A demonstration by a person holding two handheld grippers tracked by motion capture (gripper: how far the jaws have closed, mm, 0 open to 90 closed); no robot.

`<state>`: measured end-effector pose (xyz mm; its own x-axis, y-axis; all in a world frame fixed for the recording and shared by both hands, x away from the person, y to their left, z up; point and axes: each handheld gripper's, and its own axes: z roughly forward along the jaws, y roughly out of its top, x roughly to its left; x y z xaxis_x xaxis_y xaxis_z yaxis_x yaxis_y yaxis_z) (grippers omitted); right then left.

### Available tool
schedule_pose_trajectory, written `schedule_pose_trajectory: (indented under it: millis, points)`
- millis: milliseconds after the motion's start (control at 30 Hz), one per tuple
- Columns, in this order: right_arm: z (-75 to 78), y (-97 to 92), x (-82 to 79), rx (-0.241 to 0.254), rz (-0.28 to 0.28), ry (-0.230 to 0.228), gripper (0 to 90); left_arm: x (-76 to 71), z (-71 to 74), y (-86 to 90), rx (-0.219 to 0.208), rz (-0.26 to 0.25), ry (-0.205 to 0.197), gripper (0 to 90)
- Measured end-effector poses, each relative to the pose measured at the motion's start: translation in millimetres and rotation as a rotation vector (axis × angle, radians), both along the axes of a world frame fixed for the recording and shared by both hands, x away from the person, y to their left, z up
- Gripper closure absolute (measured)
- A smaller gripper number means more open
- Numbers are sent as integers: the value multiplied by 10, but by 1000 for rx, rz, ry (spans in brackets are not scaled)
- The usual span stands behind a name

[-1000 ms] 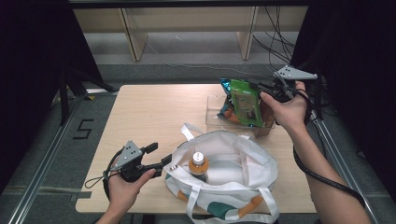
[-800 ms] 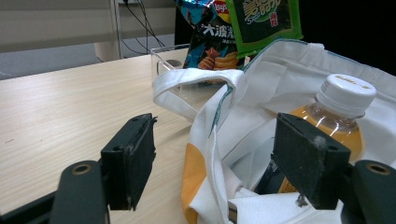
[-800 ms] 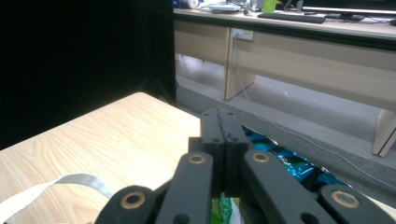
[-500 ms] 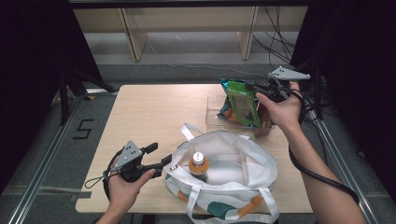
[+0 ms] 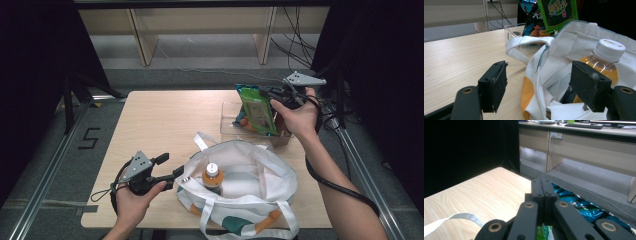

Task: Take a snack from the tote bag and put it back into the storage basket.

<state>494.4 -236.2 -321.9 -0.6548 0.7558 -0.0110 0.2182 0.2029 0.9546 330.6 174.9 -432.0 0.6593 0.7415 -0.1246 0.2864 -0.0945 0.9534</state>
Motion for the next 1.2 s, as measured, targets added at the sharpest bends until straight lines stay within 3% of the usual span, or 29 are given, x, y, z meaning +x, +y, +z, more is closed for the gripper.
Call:
schedule_pose_trajectory:
  millis: [300,567,667,700,800,933,967,1000,1200]
  points:
    - [-45,31,22,21,-29,14,900,0,-2,-2,0,-2,1,290]
    - [-97,16,69,-3,-13,24,900,1,-3,-2,0,-3,1,290]
    - [-131,13,112,-10,0,-4,900,0,-4,-2,2,-3,2,290]
    - [-137,18,104,-10,-5,17,900,0,-3,0,3,-3,1,290]
    - [-164,14,125,-22,-2,19,900,0,-4,1,2,-2,1,290]
    - [-190,30,158,-28,-3,-4,900,0,-4,-3,4,-4,1,290]
    - [-191,40,158,-23,2,12,900,4,-8,-5,-1,-10,-2,290]
    - [-190,28,163,-45,12,3,900,5,-9,-5,-1,-10,-3,290]
    - [-219,31,191,-54,9,5,900,2,-13,-4,-2,-6,2,290]
